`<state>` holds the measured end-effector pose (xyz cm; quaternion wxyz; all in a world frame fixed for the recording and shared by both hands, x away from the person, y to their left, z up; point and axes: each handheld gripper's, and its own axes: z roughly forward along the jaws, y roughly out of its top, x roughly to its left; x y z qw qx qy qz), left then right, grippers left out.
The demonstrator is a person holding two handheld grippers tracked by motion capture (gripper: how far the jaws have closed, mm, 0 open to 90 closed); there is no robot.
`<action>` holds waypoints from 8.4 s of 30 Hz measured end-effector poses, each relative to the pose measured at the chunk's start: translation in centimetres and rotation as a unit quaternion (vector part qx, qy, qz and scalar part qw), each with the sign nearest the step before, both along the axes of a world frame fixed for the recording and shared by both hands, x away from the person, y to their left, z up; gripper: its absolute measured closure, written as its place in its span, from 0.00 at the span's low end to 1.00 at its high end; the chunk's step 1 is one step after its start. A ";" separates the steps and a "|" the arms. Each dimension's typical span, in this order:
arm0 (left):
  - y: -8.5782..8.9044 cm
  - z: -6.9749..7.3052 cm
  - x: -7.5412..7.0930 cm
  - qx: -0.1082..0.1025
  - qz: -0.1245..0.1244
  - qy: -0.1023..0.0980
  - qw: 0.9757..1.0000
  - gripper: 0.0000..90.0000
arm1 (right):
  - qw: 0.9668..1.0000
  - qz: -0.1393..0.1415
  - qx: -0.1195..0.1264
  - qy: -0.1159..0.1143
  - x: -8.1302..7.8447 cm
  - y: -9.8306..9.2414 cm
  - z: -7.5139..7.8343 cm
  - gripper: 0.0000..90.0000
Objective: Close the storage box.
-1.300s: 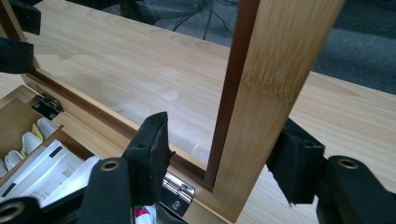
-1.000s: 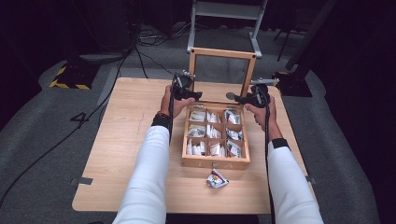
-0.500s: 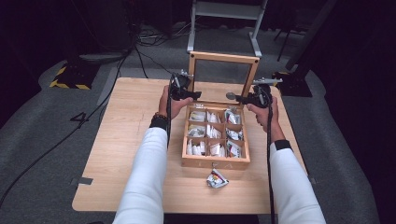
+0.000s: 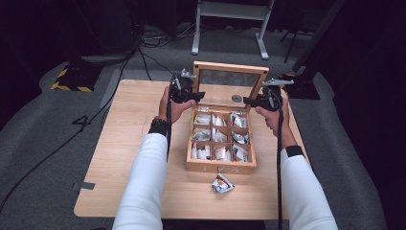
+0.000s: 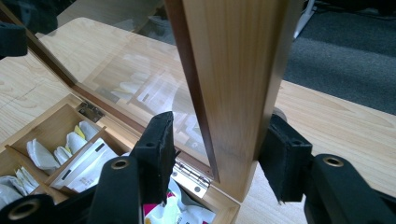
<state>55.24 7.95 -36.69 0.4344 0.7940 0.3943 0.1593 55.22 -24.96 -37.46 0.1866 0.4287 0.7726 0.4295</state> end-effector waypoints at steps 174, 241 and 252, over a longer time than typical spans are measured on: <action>1.8 -6.4 -16.7 0.066 -0.135 -0.002 0.989 0.24 | 0.989 0.136 -0.057 -0.002 -18.0 -1.3 -4.3 0.20; 10.5 -7.7 -21.5 0.152 -0.063 -0.056 0.985 0.21 | 0.985 0.074 -0.150 -0.047 -19.7 -8.5 -5.4 0.26; 13.0 -10.1 -22.0 0.179 -0.041 -0.029 0.983 0.20 | 0.990 0.055 -0.124 -0.024 -20.1 -10.5 -7.7 0.24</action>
